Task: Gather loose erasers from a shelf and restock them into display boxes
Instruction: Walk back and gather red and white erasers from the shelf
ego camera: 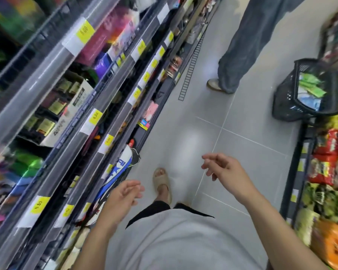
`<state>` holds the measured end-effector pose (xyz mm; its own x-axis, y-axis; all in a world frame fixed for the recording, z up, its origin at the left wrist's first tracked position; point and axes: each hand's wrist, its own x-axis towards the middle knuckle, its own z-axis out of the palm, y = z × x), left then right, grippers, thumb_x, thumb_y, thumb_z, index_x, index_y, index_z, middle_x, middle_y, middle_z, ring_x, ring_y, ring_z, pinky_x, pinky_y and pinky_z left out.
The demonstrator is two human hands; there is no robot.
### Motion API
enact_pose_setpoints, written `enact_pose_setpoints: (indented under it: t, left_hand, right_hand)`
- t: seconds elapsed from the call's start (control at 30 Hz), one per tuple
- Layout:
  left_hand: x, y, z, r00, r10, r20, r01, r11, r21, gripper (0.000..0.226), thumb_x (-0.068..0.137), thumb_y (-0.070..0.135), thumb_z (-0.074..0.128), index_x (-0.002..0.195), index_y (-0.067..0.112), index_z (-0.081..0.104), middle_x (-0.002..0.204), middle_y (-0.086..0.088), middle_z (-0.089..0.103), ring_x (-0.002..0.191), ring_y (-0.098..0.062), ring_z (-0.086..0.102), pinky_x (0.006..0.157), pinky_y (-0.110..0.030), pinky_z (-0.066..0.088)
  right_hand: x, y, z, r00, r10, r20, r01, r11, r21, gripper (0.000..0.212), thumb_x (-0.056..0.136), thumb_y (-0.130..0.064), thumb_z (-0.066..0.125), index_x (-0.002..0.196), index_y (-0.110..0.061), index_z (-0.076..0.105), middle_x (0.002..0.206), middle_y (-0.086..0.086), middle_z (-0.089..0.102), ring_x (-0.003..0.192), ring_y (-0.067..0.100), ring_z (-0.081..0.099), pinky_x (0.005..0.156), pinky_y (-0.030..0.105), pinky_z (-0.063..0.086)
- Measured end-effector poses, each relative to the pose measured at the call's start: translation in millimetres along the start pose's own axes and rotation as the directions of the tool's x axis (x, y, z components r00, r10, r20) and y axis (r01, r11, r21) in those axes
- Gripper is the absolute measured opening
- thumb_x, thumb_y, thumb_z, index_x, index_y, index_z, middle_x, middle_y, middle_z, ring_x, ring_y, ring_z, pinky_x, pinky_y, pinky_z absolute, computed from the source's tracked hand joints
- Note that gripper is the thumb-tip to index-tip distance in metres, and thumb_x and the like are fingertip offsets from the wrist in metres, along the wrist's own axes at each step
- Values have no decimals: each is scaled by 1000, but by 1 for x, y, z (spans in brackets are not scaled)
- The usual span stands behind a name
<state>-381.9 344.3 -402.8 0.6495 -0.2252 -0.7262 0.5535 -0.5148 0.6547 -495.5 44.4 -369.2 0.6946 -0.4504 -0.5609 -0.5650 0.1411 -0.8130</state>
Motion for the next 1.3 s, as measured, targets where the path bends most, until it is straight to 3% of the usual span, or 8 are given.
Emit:
enact_pose_setpoints:
  t: [0.2, 0.43, 0.53, 0.77, 0.97, 1.13, 1.23, 1.3]
  left_hand:
    - [69, 80, 5, 993, 49, 108, -53, 998, 40, 14, 102, 17, 63, 114, 20, 70, 103, 6, 81, 97, -16, 74, 82, -32, 54]
    - [134, 184, 27, 979, 129, 156, -138, 989, 48, 14, 103, 11, 62, 113, 16, 70, 101, 0, 81, 85, -10, 72, 79, -28, 56]
    - [157, 218, 42, 977, 140, 162, -149, 988, 48, 14, 103, 11, 62, 114, 15, 70, 103, -1, 81, 89, -14, 72, 85, -34, 56]
    - [192, 267, 87, 992, 112, 51, -114, 993, 35, 16, 103, 17, 62, 115, 20, 72, 104, 7, 81, 97, -16, 74, 87, -33, 56]
    - [181, 308, 114, 985, 108, -134, -124, 986, -114, 17, 104, 14, 60, 114, 20, 72, 108, 3, 80, 101, -20, 74, 88, -35, 56]
    - [153, 373, 96, 911, 250, -326, -323, 927, -191, 19, 103, 24, 63, 104, 38, 76, 111, 6, 80, 101, -12, 75, 93, -37, 53]
    - [129, 419, 71, 794, 391, -465, -497, 859, -125, 19, 93, 46, 65, 108, 40, 74, 113, 9, 79, 105, -11, 74, 92, -38, 53]
    - [115, 450, 52, 689, 483, -540, -599, 799, -48, 25, 90, 51, 64, 111, 40, 73, 114, 9, 79, 105, -11, 74, 91, -38, 55]
  right_hand:
    - [43, -29, -13, 995, 39, -90, -38, 999, 18, 14, 97, -15, 62, 104, -20, 73, 88, 2, 76, 71, 13, 65, 63, 28, 51]
    - [82, -41, -44, 972, 127, -196, -113, 990, 82, 12, 98, -13, 62, 104, -16, 73, 84, 7, 73, 65, 11, 63, 57, 21, 50]
    - [108, -45, -66, 969, 144, -203, -132, 989, 72, 12, 98, -16, 63, 101, -20, 74, 85, 7, 74, 66, 13, 64, 58, 23, 50]
    - [210, -81, -130, 990, 109, -84, -112, 993, -41, 12, 97, -24, 64, 102, -25, 75, 89, -1, 76, 71, 14, 67, 63, 29, 51]
    - [303, -178, -158, 987, 1, 164, 31, 981, -191, 12, 97, -22, 62, 103, -26, 72, 87, -4, 76, 70, 8, 66, 62, 25, 50]
    - [345, -286, -134, 902, -197, 385, 296, 930, -217, 12, 97, -18, 63, 105, -21, 71, 81, -5, 73, 70, 7, 63, 63, 21, 50]
    - [355, -346, -107, 816, -322, 481, 435, 889, -142, 13, 97, -9, 64, 107, -12, 71, 74, -5, 69, 66, 5, 59, 63, 19, 48]
    - [356, -385, -87, 762, -388, 518, 501, 861, -92, 13, 97, -9, 64, 107, -13, 70, 81, 8, 71, 69, 11, 60, 65, 29, 49]
